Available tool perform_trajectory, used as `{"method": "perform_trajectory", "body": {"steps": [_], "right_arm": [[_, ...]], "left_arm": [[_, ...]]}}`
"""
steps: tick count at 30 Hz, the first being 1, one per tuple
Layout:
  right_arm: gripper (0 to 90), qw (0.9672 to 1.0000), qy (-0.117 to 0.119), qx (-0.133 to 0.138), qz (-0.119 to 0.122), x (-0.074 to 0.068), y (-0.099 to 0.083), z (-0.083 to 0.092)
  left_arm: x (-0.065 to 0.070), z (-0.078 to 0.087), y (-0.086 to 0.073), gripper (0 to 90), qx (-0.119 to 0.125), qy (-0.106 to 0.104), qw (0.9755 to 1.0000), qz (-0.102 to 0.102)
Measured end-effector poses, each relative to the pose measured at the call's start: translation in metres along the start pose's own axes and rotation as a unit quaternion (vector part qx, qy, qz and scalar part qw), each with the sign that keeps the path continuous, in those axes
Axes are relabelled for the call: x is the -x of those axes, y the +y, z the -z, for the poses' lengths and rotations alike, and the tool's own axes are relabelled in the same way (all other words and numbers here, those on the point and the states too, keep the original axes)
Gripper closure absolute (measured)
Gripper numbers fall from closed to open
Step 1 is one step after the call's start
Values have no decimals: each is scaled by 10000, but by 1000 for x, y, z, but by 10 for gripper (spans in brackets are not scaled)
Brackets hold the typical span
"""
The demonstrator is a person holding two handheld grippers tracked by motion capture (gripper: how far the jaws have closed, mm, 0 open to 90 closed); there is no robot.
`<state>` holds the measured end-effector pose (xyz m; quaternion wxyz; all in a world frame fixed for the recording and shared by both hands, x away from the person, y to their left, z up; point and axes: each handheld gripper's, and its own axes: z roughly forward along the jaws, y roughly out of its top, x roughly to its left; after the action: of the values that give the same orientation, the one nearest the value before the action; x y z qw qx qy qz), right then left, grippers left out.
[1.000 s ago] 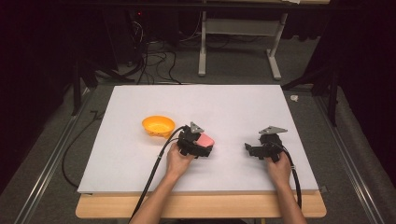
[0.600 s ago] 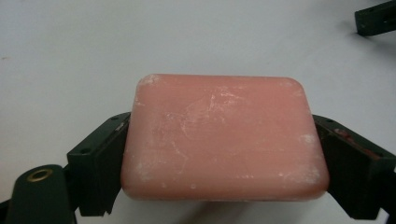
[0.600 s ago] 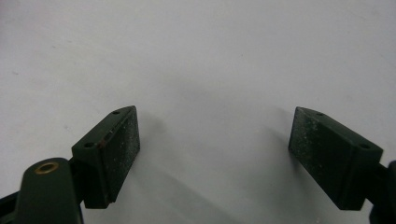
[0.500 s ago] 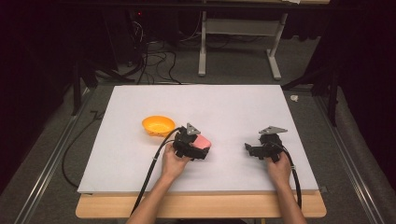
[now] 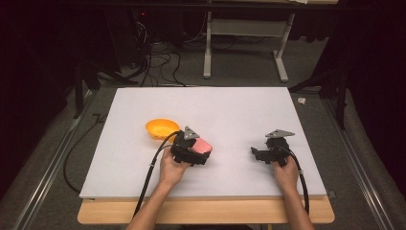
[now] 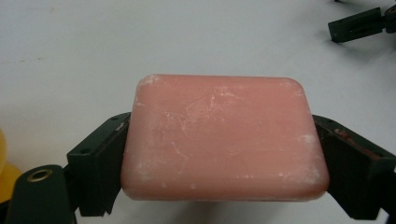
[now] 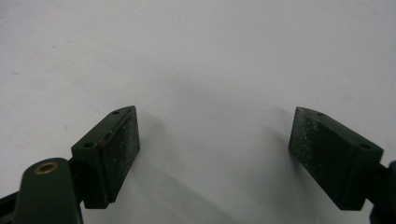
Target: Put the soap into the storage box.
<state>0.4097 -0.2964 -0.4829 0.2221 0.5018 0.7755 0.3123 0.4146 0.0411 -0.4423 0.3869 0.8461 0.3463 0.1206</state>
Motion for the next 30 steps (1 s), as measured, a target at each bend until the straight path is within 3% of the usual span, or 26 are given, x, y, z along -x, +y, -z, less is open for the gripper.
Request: {"method": "perform_trajectory", "body": {"steps": [26,30], "right_arm": [[170,10000,7,0,5,0,0,0],[170,10000,11,1,4,0,0,0]], "left_arm": [[-12,42,-8,135,195,186,9996,113],[-15,45,-10,135,216,138,9995,182]]}}
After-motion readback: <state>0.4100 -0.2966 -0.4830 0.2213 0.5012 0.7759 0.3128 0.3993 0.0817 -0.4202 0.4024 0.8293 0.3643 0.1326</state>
